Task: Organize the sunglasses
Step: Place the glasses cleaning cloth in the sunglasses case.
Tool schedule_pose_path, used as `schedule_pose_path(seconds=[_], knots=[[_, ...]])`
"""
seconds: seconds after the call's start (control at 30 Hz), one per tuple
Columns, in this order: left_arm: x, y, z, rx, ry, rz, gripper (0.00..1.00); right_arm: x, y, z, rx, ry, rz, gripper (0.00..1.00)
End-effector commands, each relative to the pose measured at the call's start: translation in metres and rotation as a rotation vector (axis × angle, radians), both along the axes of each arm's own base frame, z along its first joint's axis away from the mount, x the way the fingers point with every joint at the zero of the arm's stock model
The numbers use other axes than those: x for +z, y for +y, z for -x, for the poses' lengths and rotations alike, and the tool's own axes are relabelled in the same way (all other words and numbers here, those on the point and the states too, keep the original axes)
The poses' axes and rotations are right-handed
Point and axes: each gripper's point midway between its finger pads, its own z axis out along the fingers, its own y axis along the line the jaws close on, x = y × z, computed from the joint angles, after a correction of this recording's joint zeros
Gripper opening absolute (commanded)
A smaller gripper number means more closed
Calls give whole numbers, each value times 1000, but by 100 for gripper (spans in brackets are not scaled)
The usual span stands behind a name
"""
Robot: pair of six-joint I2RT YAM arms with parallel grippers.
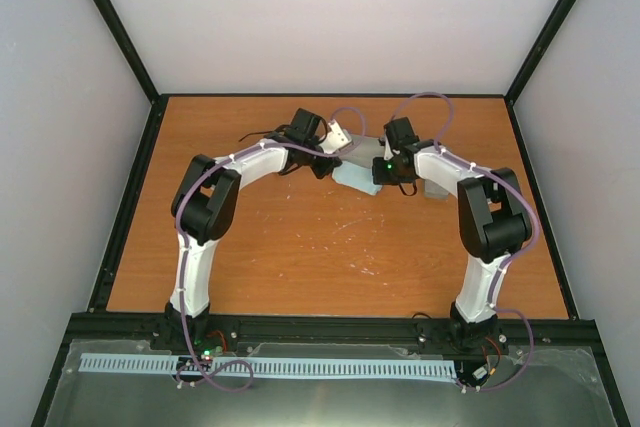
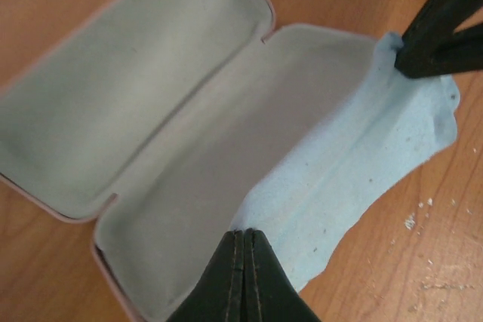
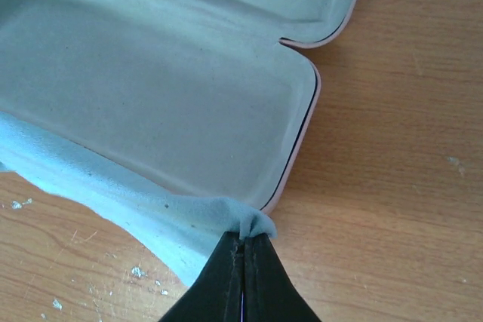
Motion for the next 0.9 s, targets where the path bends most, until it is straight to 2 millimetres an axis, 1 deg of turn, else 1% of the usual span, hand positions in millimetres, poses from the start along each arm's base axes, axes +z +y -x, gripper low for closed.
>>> schedule_pose_path(seconds=[0.0,0.27,0.6,0.87], knots=[[23,5,-19,2,-57,8,0,5,3,-12,9,-24,13,3],[25,8,-28,2,-61,9,1,11,7,-27,11,-45,7,3],[19,9,-39,0,-49,14,1,17,11,-43,17,-61,-19,3],[14,11,-51,2,-37,21,0,10,13,-55,20,-40,-46,3]])
